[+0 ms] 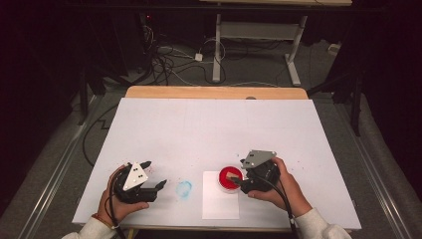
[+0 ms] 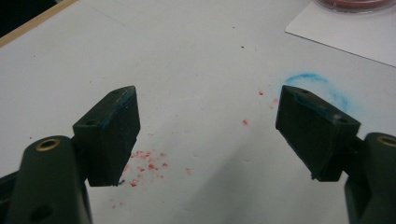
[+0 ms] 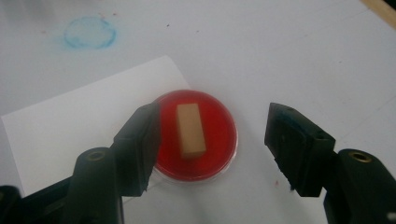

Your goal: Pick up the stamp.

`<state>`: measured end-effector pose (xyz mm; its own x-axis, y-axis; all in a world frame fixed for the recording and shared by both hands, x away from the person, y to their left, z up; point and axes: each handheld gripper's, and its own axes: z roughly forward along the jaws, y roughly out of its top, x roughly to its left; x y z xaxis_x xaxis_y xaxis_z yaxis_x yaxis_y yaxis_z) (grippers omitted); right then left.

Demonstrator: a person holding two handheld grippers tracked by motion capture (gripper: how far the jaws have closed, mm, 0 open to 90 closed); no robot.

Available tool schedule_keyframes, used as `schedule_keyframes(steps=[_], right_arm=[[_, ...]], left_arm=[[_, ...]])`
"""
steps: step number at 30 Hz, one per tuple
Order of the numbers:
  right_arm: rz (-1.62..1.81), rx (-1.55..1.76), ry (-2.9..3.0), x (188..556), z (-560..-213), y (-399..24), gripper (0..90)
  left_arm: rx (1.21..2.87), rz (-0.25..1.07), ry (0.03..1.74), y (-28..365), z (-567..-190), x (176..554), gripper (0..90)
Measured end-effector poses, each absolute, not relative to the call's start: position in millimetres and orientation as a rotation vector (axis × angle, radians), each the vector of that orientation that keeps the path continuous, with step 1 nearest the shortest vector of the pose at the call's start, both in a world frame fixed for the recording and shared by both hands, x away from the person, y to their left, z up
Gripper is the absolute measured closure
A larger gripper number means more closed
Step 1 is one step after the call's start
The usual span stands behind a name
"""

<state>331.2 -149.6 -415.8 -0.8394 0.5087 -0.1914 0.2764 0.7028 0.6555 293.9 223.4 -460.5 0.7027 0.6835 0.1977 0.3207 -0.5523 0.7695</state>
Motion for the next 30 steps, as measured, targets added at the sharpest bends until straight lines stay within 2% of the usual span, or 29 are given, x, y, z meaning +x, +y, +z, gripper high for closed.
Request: schedule_keyframes(steps=[7, 13, 16, 20, 25, 27, 30], right_arm=[[0.87, 0.593, 2.616, 336.6, -421.7, -141.7, 46.0], [0.801, 0.573, 2.681, 341.8, -429.9, -131.9, 56.9], [0.782, 0.571, 2.698, 343.6, -432.1, -130.5, 58.1], [0.762, 0.575, 2.732, 347.3, -436.4, -128.9, 66.1], [0.768, 0.575, 2.746, 349.1, -439.1, -128.2, 69.7], [0.762, 0.579, 2.738, 350.2, -440.0, -128.1, 74.5], [0.757, 0.574, 2.742, 350.4, -440.6, -127.4, 74.7]], left_arm=[[2.176, 0.626, 0.762, 223.4, -461.4, 294.3, 21.5], [2.181, 0.621, 0.76, 223.5, -461.8, 294.4, 21.5], [2.182, 0.618, 0.761, 223.5, -462.0, 294.5, 21.5], [2.186, 0.619, 0.76, 223.3, -462.2, 294.5, 21.5], [2.189, 0.609, 0.755, 223.1, -462.4, 294.6, 21.5], [2.191, 0.608, 0.753, 222.6, -462.6, 294.6, 21.5], [2.19, 0.607, 0.756, 222.9, -462.5, 294.8, 21.5]])
